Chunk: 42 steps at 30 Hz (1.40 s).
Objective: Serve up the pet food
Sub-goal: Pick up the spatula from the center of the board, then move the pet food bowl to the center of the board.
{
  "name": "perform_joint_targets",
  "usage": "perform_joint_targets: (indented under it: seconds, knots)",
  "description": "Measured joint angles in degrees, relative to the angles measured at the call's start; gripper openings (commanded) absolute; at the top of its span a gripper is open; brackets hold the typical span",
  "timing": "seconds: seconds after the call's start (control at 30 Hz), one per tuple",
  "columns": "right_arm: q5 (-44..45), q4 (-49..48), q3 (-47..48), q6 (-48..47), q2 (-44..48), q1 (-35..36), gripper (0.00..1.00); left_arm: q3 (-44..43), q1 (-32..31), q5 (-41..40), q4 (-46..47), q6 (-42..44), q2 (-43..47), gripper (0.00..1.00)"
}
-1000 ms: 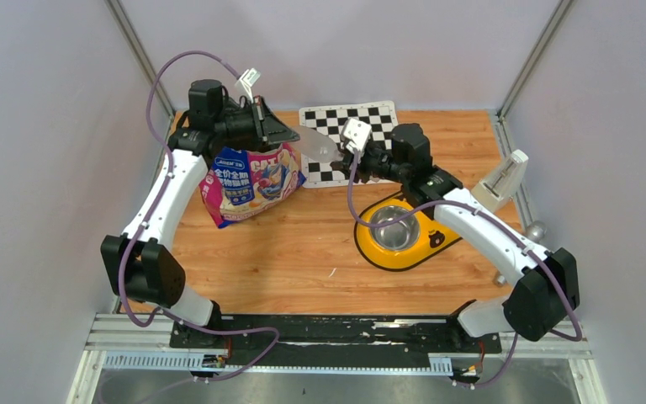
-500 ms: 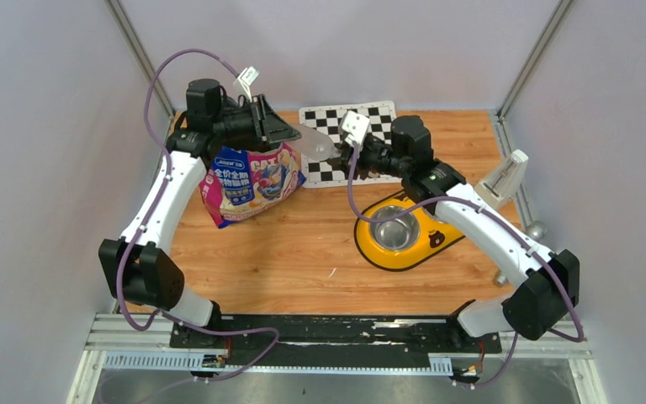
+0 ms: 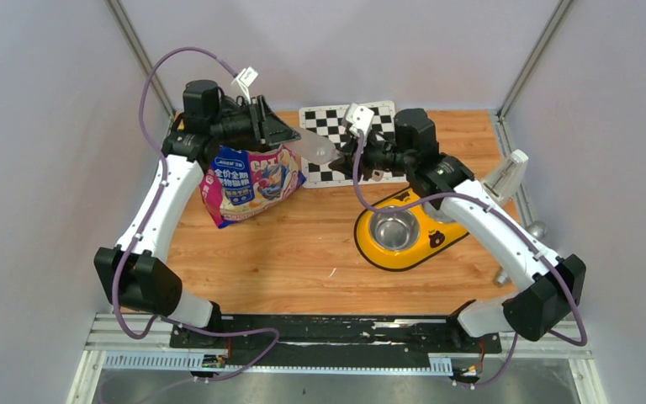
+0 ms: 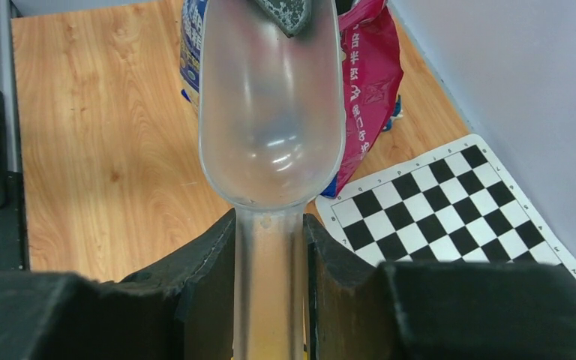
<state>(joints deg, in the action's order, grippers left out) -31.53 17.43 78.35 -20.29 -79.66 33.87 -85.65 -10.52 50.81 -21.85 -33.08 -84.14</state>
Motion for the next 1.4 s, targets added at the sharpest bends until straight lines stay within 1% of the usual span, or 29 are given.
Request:
perform_joint_targets:
  seconds: [0.03, 0.07, 0.1, 0.13, 0.17, 0.2, 0.27, 0.33, 0.4, 0.5, 0.57, 0.67, 0.73, 0.83, 0.93, 1.1, 1.23, 1.4]
  knots:
    - [-0.35, 1.01, 0.70, 0.52, 0.00, -0.17, 0.00, 0.00, -0.02, -0.02, 0.00, 0.07, 0.20, 0.51]
    - [-0.48, 1.79, 1.27, 0.79, 0.00, -0.22, 0.00, 0.00, -0.07, -0.04, 0.00, 0.15, 0.39, 0.61]
    - [-0.55, 2.73, 1.92, 0.98, 0.00, -0.24, 0.00, -0.02, -0.11, -0.11, 0.00, 0.24, 0.61, 0.68]
    - [-0.50, 3.52, 2.56, 1.03, 0.00, -0.26, 0.00, -0.02, -0.11, -0.20, 0.00, 0.55, 0.81, 0.79]
    - [-0.35, 3.87, 3.13, 1.03, 0.02, -0.26, 0.00, -0.07, -0.11, -0.37, -0.20, 0.79, 0.92, 0.84]
    - [-0.13, 4.26, 3.54, 1.03, 0.07, -0.33, 0.00, -0.28, -0.11, -0.52, -0.50, 1.31, 0.94, 0.91]
    - [0.59, 4.61, 3.80, 0.81, 0.70, -0.70, 0.00, -1.68, -0.11, -1.25, -2.38, 2.58, 0.81, 0.99]
    - [1.77, 4.72, 2.64, 0.46, 2.69, -2.14, 0.00, -4.00, -0.11, -1.90, -4.83, 4.33, 0.63, 1.00]
    - [3.02, 4.72, -0.15, 0.02, 6.47, -5.57, 0.00, -6.67, -0.15, -2.75, -6.27, 6.56, 0.50, 1.00]
    - [4.17, 4.96, -4.22, -0.09, 13.03, -14.32, 0.00, -9.79, -1.14, -4.92, -8.13, 10.27, 0.17, 1.00]
    - [4.90, 4.94, -6.03, 0.52, 16.65, -21.49, 0.00, -12.37, -2.95, -8.52, -10.45, 13.40, -1.18, 1.00]
    - [6.08, 4.76, -8.00, 2.21, 20.65, -32.87, 0.00, -15.61, -8.57, -15.80, -13.84, 18.45, -4.92, 1.00]
    - [6.19, 4.59, -9.05, 4.04, 22.23, -40.30, 0.00, -16.98, -13.84, -21.77, -16.22, 21.49, -8.17, 1.00]
    - [6.43, 4.57, -10.05, 6.88, 23.08, -47.63, 0.00, -19.65, -21.75, -30.42, -19.47, 25.62, -14.49, 1.00]
    - [6.47, 4.59, -10.91, 9.01, 23.26, -49.79, 0.00, -24.02, -28.13, -38.07, -22.51, 28.63, -22.40, 1.00]
    - [5.86, 4.57, -12.00, 11.08, 23.91, -49.79, 0.00, -30.29, -35.19, -45.57, -26.40, 30.99, -33.94, 1.00]
    - [5.77, 4.22, -13.16, 11.45, 25.00, -49.79, 0.00, -30.34, -38.42, -48.74, -28.20, 31.71, -39.15, 1.00]
    - [5.29, 4.04, -14.71, 11.47, 26.56, -49.77, 0.00, -29.29, -40.61, -51.67, -29.33, 32.06, -43.71, 0.99]
